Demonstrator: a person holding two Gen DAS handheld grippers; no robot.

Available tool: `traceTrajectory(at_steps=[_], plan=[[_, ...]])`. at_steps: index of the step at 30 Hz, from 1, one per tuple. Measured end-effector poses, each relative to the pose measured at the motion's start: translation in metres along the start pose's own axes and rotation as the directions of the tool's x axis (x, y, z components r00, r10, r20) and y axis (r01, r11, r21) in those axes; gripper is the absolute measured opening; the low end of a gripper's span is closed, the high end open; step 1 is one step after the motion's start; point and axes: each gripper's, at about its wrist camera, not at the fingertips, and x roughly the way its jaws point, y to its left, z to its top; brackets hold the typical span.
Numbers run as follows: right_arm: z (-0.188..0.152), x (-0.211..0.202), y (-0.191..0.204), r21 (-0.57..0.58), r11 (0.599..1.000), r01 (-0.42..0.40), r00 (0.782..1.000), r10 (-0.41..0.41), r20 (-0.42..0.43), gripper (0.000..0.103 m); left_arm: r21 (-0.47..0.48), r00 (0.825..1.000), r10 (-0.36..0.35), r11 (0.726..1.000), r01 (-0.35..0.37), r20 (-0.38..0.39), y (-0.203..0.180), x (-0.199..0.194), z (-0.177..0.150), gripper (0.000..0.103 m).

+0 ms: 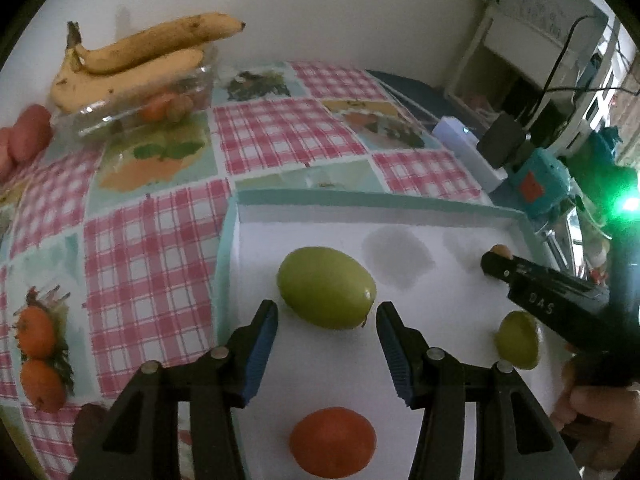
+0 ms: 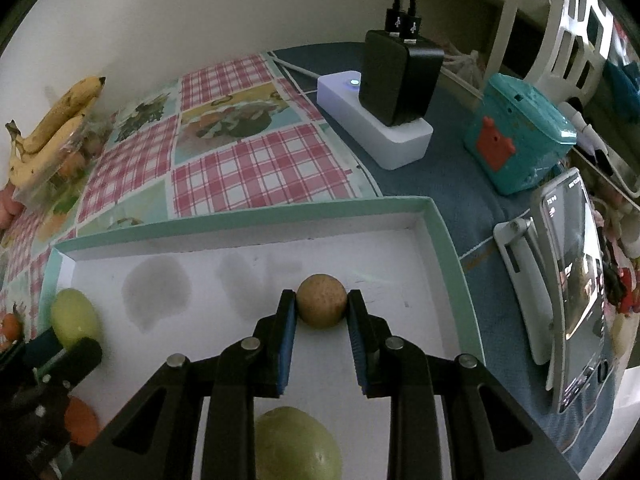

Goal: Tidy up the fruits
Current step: 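Carry the kiwi and apple over the white tray and open both tools, then move both open tools back toward the remaining fruit on the tablecloth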

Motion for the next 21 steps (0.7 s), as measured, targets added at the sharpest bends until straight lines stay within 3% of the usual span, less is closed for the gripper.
traceTrajectory(at_steps=[1, 3, 11, 15, 16, 19, 21], plan=[[0.000, -0.001, -0.001, 0.004, 1.000, 0.004, 1.000, -0.004, -0.002, 0.031, 0.005, 1.000, -0.002, 1.000, 0.002, 0.004, 0.000, -0.005, 0.001, 0.057], [0.001, 0.000, -0.005, 0.025, 1.000, 0.019, 1.000, -0.019, -0.010, 0.048, 0.018, 1.000, -0.019, 1.000, 0.019, 0.009, -0.003, -0.013, 0.003, 0.059], [0.001, -0.014, -0.006, 0.045, 0.999, 0.014, 1.000, -0.014, -0.015, 0.053, -0.028, 0.999, -0.022, 0.999, 0.023, 0.037, 0.010, -0.062, 0.012, 0.062], [0.001, -0.033, 0.000, 0.049, 0.999, 0.002, 1.000, -0.002, 0.001, 0.071, -0.130, 0.998, 0.018, 0.991, -0.010, 0.059, 0.046, -0.088, 0.009, 0.070], [0.001, -0.037, 0.004, 0.044, 0.999, -0.003, 1.000, 0.003, 0.003, 0.072, -0.164, 0.998, 0.028, 0.986, -0.018, 0.060, 0.058, -0.092, 0.006, 0.073], [0.001, -0.047, 0.016, 0.032, 0.999, -0.011, 1.000, 0.011, -0.001, 0.075, -0.282, 0.994, 0.085, 0.957, -0.063, 0.068, 0.100, -0.107, -0.008, 0.076], [-0.001, -0.054, 0.023, 0.026, 0.999, -0.020, 1.000, 0.020, 0.002, 0.084, -0.334, 0.990, 0.130, 0.937, -0.104, 0.058, 0.122, -0.113, -0.019, 0.078]])
